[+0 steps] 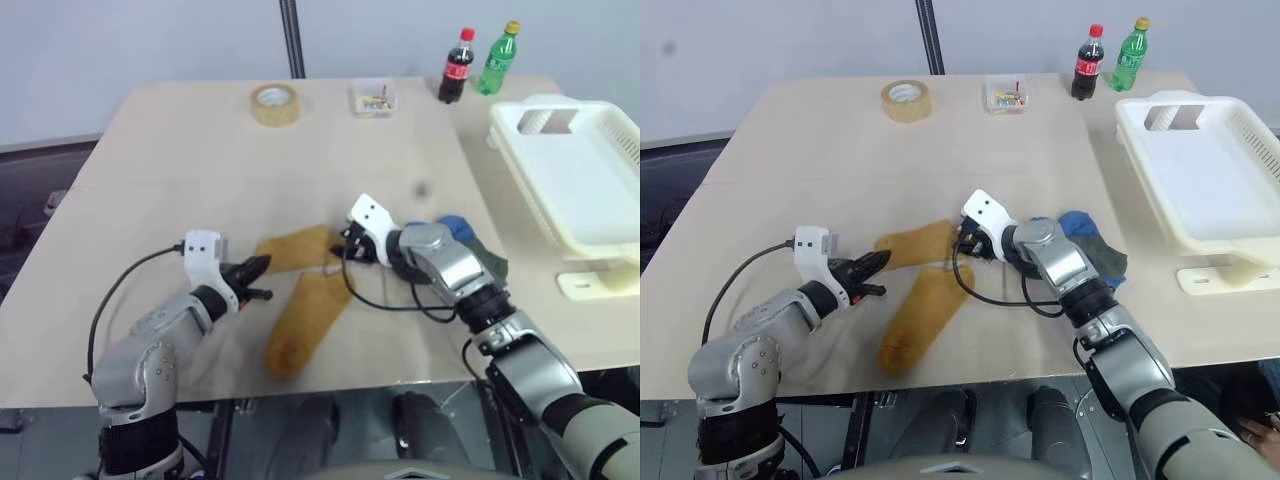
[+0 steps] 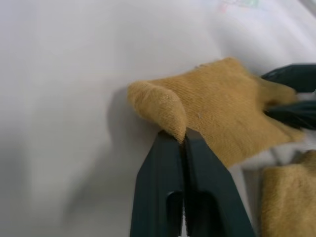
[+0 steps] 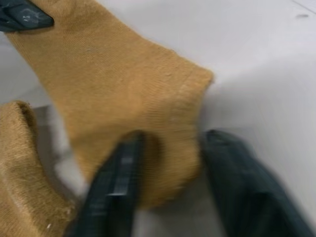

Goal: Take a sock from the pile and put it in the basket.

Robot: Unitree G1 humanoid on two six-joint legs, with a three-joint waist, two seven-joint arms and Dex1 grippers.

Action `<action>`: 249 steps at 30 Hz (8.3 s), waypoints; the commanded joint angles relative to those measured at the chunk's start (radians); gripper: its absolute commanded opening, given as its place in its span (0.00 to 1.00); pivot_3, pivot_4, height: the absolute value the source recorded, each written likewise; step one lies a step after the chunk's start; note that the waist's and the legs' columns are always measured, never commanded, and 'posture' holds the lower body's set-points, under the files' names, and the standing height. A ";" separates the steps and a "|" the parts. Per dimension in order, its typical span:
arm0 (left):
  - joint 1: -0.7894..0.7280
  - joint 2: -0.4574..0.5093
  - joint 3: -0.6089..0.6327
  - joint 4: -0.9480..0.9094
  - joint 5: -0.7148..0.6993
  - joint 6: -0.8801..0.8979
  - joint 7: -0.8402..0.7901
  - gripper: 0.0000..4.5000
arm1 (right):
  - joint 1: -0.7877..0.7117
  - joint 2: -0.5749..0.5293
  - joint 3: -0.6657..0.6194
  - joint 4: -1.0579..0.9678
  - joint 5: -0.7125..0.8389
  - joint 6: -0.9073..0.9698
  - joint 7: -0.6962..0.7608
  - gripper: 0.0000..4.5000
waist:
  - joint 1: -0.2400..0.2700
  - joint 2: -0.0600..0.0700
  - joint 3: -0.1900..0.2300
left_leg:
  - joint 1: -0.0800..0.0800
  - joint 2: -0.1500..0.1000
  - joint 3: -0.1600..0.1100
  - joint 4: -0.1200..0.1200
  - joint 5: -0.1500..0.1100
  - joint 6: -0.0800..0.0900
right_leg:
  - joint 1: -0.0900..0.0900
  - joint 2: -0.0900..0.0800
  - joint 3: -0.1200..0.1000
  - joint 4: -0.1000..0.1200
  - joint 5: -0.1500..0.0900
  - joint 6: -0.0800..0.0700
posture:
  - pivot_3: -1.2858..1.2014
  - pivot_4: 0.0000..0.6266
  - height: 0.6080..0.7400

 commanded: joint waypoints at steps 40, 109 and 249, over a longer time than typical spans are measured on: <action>0.746 -0.056 -0.201 -0.347 -0.212 -0.348 0.101 0.00 | 0.169 -0.155 0.114 -0.175 -0.078 -0.208 0.194 0.01 | 0.000 0.003 0.000 | 0.003 0.005 0.003 -0.002 -0.003 0.003 | 0.005 0.004 0.001 -0.007 -0.003 -0.005 | 0.52 0.24 1.00; 0.133 0.354 0.034 0.154 -0.216 -0.109 -0.274 0.86 | 0.211 -0.200 -0.032 -0.478 0.031 -0.116 0.092 0.01 | -0.018 0.008 -0.005 | 0.001 0.003 0.000 -0.012 -0.002 0.001 | -0.003 0.001 0.000 -0.006 0.000 -0.001 | 0.52 0.24 1.00; -0.133 -0.035 -0.401 0.296 0.288 -0.593 -0.242 0.00 | 0.313 -0.196 -0.006 -0.572 -0.127 -0.041 0.116 0.00 | -0.009 0.007 -0.007 | 0.001 0.001 -0.003 -0.001 -0.001 0.000 | 0.001 0.001 -0.002 -0.001 0.000 -0.001 | 0.52 0.24 1.00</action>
